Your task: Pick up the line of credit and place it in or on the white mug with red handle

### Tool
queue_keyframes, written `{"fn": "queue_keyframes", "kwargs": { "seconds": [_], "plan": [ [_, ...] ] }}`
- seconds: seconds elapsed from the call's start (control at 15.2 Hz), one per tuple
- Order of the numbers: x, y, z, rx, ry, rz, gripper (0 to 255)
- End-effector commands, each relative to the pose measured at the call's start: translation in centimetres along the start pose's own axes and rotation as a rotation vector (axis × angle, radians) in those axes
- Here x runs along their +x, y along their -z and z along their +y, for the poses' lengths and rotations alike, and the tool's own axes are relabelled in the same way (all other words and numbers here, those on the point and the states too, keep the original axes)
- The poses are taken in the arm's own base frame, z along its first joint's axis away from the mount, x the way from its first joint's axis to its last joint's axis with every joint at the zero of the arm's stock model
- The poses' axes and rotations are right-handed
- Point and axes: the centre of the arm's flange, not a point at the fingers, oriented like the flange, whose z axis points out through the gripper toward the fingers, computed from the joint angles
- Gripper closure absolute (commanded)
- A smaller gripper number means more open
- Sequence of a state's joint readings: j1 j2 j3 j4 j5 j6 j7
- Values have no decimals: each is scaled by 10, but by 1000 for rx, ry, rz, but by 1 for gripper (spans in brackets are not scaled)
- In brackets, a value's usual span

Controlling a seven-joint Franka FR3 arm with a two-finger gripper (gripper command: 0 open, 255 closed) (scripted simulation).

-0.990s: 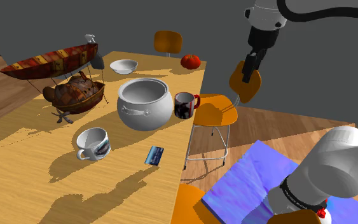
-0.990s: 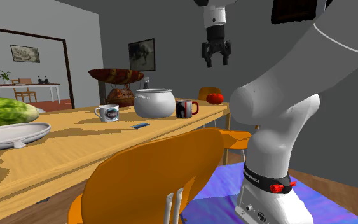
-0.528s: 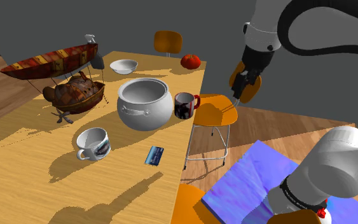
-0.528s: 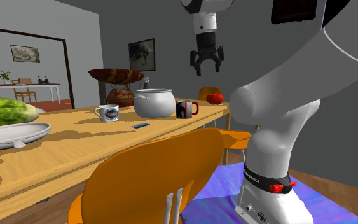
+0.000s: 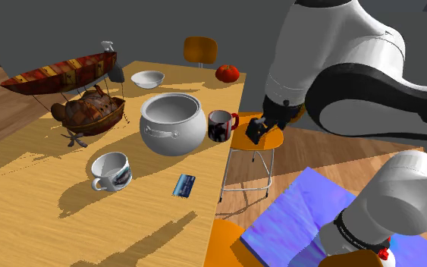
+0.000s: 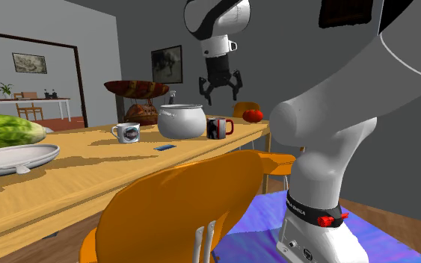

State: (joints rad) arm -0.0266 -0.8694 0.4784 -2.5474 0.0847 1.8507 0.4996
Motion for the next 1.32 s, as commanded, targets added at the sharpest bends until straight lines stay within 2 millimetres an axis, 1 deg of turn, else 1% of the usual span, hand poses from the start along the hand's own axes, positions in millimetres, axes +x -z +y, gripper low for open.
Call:
{"fn": "queue_keyframes", "kwargs": {
  "seconds": [0.0,0.33,0.59,0.92,1.25],
  "plan": [
    [-10,-10,-25,-10,-71,25,0],
    [-18,-37,-91,-37,-230,84,0],
    [-15,-59,-144,-59,-358,131,0],
    [-2,-89,-208,-87,-517,190,0],
    [24,-119,-268,-115,-676,249,0]
  ]
}}
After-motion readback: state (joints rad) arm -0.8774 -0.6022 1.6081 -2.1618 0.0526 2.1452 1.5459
